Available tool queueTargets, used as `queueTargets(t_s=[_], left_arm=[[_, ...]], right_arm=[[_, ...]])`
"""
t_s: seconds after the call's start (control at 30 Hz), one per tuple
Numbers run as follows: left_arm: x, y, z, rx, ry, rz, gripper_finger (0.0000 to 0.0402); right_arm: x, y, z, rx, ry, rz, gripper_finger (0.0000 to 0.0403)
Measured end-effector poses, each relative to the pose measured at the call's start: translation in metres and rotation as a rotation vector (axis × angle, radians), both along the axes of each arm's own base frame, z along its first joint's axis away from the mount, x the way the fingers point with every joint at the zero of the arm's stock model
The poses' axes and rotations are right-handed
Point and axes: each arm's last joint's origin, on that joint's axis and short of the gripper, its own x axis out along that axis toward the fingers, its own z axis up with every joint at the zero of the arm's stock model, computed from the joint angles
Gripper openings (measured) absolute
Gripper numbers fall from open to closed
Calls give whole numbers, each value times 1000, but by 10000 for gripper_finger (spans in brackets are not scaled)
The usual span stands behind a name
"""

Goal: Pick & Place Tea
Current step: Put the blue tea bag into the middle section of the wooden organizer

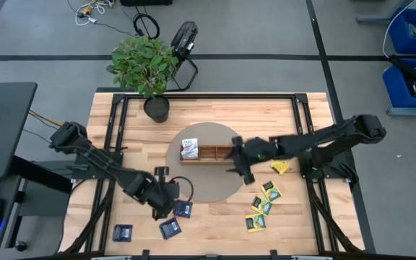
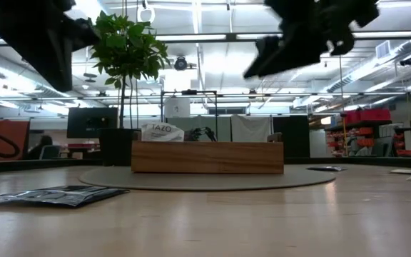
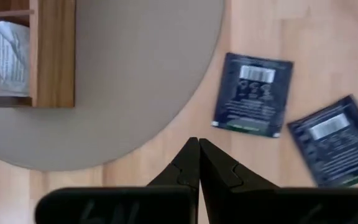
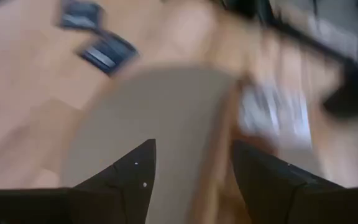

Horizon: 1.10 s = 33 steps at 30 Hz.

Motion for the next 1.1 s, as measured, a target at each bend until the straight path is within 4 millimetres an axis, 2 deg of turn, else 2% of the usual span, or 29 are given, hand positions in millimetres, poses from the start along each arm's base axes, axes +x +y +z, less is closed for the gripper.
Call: queueTargets(t_s=[0.1,0.3,0.4,0.5,0.63,0.8,0.93,1.1], left_arm=[[4,8,-1,9,15,-8,9],[22,32,1,-42,-58,165,9],[25,45,1,-127,-17,281,9],[16,51,-2,-196,119,396,9],[5,37,-2,-201,143,432,9],[3,15,0,-267,81,405,9],[-4,0,1,-306,74,424,9],[-24,-28,1,-387,159,379,9]], right_arm=[[-3,-15,-6,180,97,-108,217],[-20,-5,-6,379,276,-252,201],[-37,-1,4,392,418,-386,187],[-55,1,19,390,524,-506,176],[-75,2,30,344,562,-642,176],[-90,-2,28,336,624,-774,194],[-91,4,31,462,646,-774,214],[-86,15,35,569,569,-770,231]])
